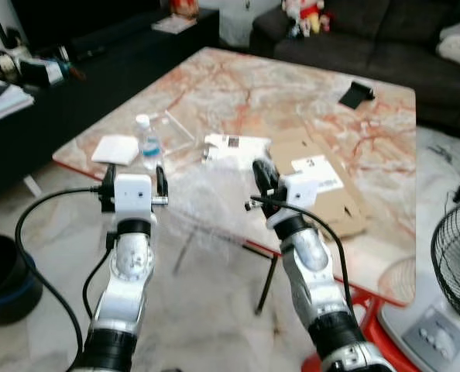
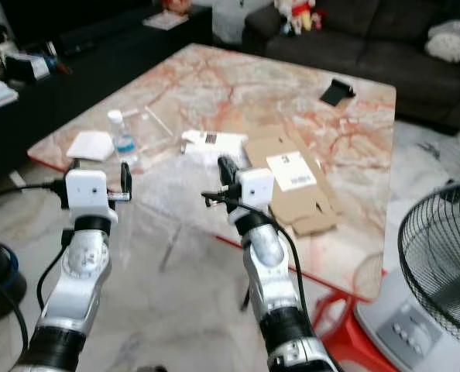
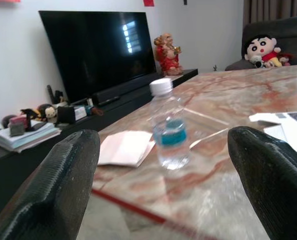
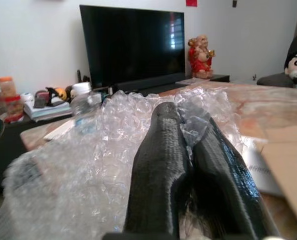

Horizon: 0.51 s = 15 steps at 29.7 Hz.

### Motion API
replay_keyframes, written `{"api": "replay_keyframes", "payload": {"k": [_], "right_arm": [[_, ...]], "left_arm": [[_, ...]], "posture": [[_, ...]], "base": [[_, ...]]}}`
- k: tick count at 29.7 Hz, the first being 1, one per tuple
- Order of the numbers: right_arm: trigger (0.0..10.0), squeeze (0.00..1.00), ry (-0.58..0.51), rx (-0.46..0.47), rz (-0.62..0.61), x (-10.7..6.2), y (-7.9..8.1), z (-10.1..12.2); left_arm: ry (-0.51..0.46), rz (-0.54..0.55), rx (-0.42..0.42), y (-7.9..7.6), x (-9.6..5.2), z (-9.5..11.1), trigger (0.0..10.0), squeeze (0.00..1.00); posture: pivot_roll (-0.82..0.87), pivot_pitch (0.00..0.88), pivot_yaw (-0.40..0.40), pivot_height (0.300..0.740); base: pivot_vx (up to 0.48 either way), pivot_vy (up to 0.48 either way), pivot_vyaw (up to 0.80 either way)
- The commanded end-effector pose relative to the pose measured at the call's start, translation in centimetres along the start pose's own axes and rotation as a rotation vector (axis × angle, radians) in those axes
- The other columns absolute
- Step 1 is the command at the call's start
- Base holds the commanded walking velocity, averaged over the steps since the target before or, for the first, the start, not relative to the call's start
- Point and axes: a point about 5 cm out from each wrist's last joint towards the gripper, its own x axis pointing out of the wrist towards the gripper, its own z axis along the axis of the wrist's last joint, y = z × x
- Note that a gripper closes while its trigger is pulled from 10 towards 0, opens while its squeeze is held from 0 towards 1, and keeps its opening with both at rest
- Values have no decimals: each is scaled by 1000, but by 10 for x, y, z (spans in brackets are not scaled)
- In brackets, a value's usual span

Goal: Picking trash to rubbish bin

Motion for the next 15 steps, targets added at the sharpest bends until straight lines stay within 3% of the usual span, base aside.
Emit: {"api": "replay_keyframes", "payload": {"k": [1, 15], "right_arm": [[10000, 0, 8, 10, 11, 2, 2, -1], [10000, 0, 18, 12, 27, 3, 3, -1]], "left_arm": [[-16, 10, 0, 2, -1, 3, 10000, 0], [-14, 16, -1, 2, -1, 3, 10000, 0]], "posture": [[32, 55, -32, 740], [28, 59, -38, 740]], "base": [[-277, 0, 0], [-257, 0, 0]]}}
